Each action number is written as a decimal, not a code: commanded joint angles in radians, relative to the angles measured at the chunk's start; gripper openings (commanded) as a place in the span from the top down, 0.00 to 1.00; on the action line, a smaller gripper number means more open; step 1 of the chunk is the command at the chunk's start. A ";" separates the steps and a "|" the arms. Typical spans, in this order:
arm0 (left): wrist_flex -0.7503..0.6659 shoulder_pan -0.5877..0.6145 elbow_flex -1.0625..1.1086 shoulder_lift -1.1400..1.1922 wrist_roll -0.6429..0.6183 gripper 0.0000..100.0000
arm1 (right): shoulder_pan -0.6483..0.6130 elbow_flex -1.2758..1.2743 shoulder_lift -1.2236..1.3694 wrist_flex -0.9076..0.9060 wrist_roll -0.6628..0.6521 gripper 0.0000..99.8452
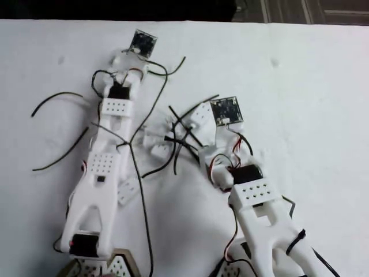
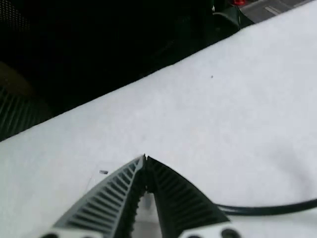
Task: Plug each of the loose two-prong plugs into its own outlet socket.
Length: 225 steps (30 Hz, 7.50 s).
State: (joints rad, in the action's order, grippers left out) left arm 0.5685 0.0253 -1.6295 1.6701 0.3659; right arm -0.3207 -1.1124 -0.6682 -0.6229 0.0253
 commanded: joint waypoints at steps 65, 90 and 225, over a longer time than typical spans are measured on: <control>1.220 0.449 -0.037 -0.839 -0.069 0.98 | -0.035 2.406 1.824 -0.321 0.169 0.83; 1.217 0.476 -0.040 -0.736 -0.064 0.98 | -0.001 2.628 2.045 -0.197 0.160 0.99; 0.554 0.515 3.110 -3.310 0.031 0.98 | -0.030 0.681 0.865 -0.567 -0.485 0.91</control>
State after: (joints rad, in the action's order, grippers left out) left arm 1.1162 0.5516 1.4837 -1.6318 0.3920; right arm -0.3284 -0.4388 0.1926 -1.1769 -0.4687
